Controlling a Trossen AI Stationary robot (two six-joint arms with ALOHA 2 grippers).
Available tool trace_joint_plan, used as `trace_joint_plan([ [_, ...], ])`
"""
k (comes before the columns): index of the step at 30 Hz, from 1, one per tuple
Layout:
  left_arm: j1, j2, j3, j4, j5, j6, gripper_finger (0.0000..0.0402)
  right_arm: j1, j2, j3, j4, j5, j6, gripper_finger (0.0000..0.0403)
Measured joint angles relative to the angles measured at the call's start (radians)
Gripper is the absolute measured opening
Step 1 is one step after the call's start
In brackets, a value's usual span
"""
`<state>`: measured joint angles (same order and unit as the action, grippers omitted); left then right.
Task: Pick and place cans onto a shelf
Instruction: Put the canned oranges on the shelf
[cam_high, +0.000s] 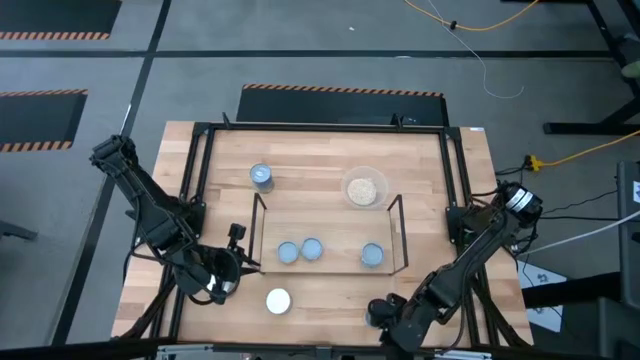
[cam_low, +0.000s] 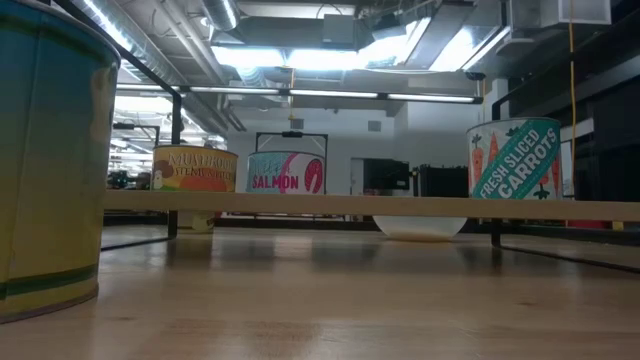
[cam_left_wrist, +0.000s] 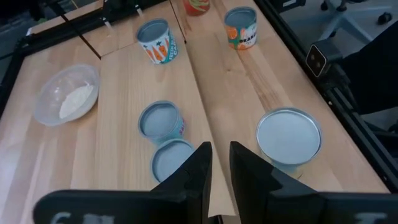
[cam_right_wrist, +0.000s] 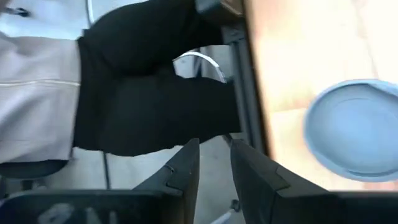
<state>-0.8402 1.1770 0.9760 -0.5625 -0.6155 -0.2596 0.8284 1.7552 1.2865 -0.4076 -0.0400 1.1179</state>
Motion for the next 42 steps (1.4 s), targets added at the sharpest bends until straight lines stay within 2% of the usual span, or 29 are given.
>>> trace_joint_plan([
  [9, 0.000, 0.000, 0.000, 0.000, 0.000, 0.000, 0.0051, 0.000, 0.033, 0.000, -0.052, 0.061, -0.056, 0.0096],
  [18, 0.000, 0.000, 0.000, 0.003, 0.000, 0.000, 0.0050, -0.001, 0.037, 0.000, -0.059, 0.176, -0.121, 0.0096],
  [36, 0.000, 0.000, 0.000, 0.003, 0.000, 0.000, 0.0050, 0.000, 0.038, 0.000, -0.131, 0.179, -0.121, 0.0096],
  [42, 0.000, 0.000, 0.000, 0.003, 0.000, 0.000, 0.0050, 0.000, 0.084, 0.000, -0.129, 0.175, -0.129, 0.0096],
])
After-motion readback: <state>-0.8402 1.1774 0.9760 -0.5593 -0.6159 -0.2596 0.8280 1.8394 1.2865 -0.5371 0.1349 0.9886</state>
